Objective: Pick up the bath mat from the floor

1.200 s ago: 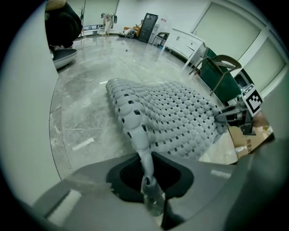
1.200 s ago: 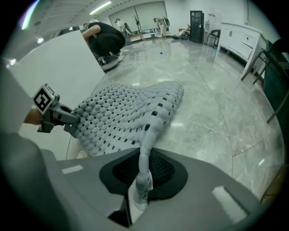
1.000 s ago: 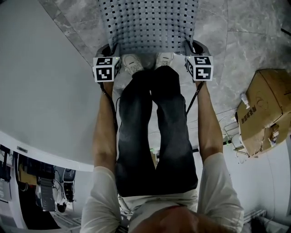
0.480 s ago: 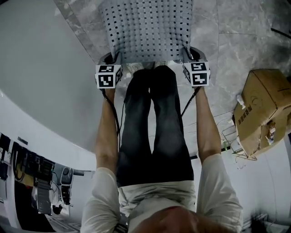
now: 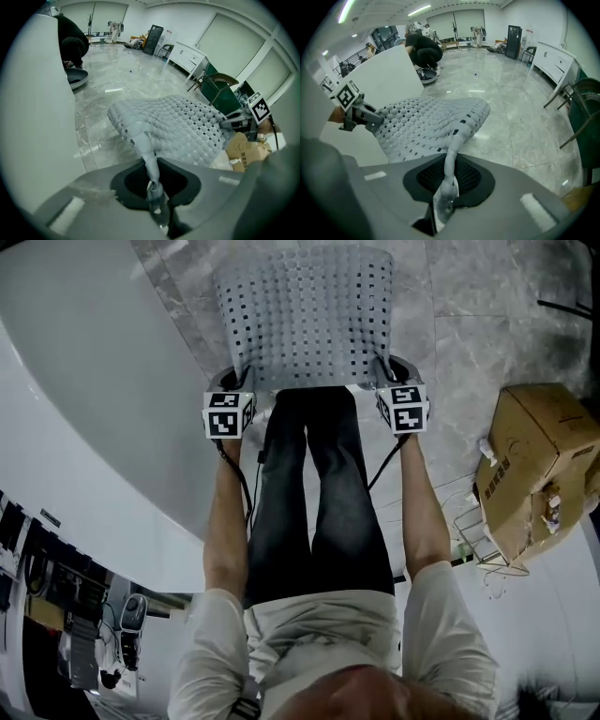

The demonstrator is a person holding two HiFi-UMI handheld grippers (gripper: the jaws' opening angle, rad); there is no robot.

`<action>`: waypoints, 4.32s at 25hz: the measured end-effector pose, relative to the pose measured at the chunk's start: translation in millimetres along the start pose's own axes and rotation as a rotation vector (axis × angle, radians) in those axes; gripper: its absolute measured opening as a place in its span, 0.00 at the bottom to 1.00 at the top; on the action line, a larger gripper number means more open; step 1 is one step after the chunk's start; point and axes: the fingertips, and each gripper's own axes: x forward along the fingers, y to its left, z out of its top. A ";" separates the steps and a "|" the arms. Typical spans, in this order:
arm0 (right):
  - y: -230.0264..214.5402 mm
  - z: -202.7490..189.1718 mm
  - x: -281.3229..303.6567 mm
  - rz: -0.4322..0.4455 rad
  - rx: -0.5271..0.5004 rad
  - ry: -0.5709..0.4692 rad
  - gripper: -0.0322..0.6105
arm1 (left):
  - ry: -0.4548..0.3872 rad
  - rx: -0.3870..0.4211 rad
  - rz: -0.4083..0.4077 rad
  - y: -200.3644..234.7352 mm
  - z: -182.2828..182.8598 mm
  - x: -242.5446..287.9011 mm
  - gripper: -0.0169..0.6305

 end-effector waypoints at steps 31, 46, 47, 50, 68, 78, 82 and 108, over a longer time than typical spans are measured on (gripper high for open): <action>54.0 79.5 -179.7 0.029 -0.049 -0.058 0.12 | -0.097 -0.106 0.036 -46.5 38.2 -191.6 0.09; 67.8 107.4 -266.9 0.012 -0.092 -0.121 0.12 | -0.170 -0.139 0.036 -77.3 52.6 -267.1 0.09; 69.4 108.3 -273.3 0.011 -0.094 -0.124 0.12 | -0.173 -0.135 0.033 -79.5 53.2 -271.5 0.09; 74.0 112.4 -291.6 0.009 -0.096 -0.137 0.12 | -0.181 -0.124 0.028 -83.9 56.9 -284.3 0.09; 80.0 143.0 -399.6 -0.027 -0.112 -0.296 0.12 | -0.319 -0.009 0.024 -116.8 114.8 -381.9 0.09; 92.0 174.1 -463.7 -0.054 -0.166 -0.402 0.12 | -0.405 0.050 0.037 -139.2 139.3 -446.4 0.09; 98.2 189.3 -491.2 -0.059 -0.187 -0.456 0.12 | -0.453 0.081 0.042 -144.9 152.7 -478.1 0.09; 133.7 283.7 -671.5 -0.113 -0.337 -0.769 0.12 | -0.764 0.217 0.112 -199.7 226.5 -671.4 0.09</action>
